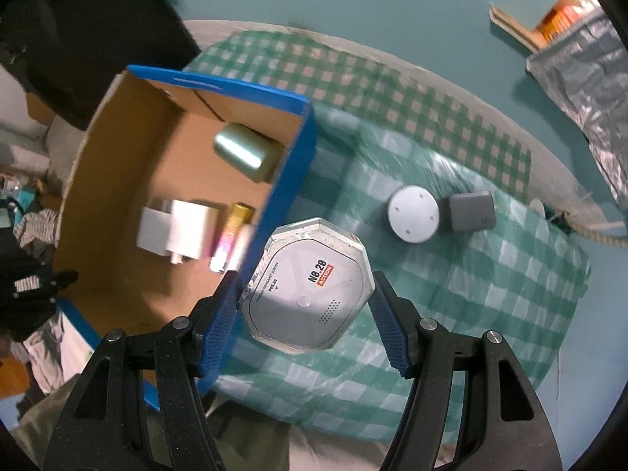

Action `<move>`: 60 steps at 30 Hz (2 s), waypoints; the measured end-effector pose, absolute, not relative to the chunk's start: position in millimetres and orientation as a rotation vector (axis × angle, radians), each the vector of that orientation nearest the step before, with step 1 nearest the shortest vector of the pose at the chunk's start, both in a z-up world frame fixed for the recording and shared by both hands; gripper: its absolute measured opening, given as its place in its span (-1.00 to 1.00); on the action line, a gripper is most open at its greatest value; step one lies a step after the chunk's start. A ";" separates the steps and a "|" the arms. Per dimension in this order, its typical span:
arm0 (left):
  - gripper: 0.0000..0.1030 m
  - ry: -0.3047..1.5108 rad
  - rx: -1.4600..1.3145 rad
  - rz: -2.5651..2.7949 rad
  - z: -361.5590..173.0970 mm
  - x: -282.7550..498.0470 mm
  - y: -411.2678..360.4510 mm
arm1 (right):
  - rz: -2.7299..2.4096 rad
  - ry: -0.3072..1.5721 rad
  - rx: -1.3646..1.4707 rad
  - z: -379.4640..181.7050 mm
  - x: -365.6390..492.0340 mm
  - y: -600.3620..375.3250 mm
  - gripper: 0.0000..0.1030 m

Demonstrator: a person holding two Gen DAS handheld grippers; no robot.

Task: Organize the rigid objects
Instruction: 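Carry the octagonal tin into the box and open the right gripper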

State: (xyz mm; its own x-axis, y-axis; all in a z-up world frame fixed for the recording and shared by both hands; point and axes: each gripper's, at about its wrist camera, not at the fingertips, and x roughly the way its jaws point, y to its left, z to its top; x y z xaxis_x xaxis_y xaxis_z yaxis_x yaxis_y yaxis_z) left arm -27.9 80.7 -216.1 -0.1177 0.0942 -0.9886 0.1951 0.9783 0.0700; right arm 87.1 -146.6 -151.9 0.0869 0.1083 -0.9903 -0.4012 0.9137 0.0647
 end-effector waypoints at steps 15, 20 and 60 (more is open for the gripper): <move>-0.81 1.694 0.212 -0.085 -217.1 -27.5 81.3 | 0.494 1.403 -0.332 -141.5 90.1 -86.2 0.29; -0.81 1.695 0.211 -0.086 -217.7 -27.3 81.6 | 0.521 1.411 -0.357 -149.6 93.0 -67.5 0.29; -0.80 1.699 0.213 -0.085 -218.0 -27.1 79.8 | 0.507 1.444 -0.340 -181.4 98.6 -62.2 0.37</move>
